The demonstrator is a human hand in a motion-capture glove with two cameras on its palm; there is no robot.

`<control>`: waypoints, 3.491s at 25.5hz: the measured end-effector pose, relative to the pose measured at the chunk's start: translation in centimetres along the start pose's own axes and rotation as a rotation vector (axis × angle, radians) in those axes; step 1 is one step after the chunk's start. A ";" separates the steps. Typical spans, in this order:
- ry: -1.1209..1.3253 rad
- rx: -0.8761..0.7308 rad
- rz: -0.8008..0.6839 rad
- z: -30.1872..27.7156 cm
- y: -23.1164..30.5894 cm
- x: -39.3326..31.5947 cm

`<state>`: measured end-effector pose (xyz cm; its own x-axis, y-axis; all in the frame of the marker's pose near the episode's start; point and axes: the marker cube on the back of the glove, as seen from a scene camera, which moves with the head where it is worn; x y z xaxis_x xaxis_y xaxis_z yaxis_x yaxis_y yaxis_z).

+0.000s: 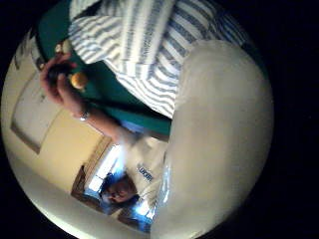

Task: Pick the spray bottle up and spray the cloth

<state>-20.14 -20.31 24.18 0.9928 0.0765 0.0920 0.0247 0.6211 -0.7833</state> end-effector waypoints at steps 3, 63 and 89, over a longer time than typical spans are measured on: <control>0.014 -0.040 0.018 1.0 -0.8 0.0; -0.728 0.716 -1.169 -5.9 8.4 -17.9; -0.707 0.786 -1.157 -6.4 1.5 -24.9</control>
<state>-44.09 -26.21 16.77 0.2192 -0.5151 0.8286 0.4170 0.8173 0.3977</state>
